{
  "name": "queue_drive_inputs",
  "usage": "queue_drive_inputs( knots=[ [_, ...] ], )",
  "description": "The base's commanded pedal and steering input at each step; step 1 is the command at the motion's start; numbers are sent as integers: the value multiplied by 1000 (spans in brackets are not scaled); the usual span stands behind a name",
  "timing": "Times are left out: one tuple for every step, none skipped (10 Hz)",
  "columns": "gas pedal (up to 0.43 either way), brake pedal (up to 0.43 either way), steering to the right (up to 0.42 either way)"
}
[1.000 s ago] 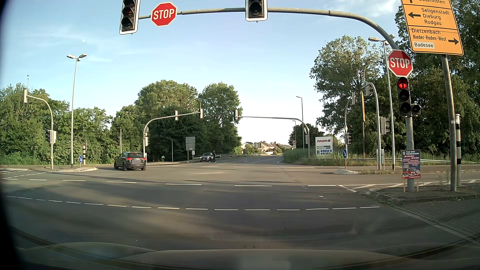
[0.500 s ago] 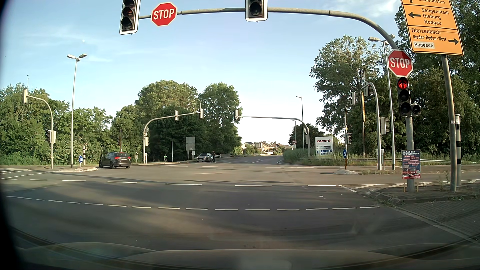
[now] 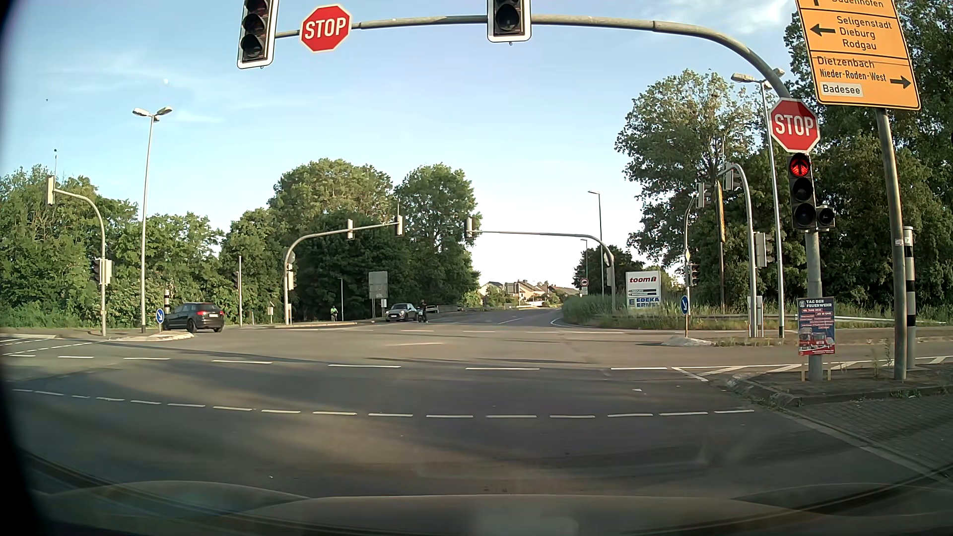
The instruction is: Follow the waypoints while adhering to traffic rules and regulations
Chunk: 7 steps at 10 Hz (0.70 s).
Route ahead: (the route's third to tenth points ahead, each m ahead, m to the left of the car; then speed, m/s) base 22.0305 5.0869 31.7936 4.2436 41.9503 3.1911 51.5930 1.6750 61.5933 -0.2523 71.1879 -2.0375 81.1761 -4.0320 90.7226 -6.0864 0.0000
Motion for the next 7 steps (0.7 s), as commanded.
queue_drive_inputs(
  knots=[
    [0, 305, 6],
    [0, 305, 6],
    [0, 305, 6],
    [0, 305, 6],
    [0, 299, 6],
    [0, 305, 6],
    [0, 305, 6]
  ],
)
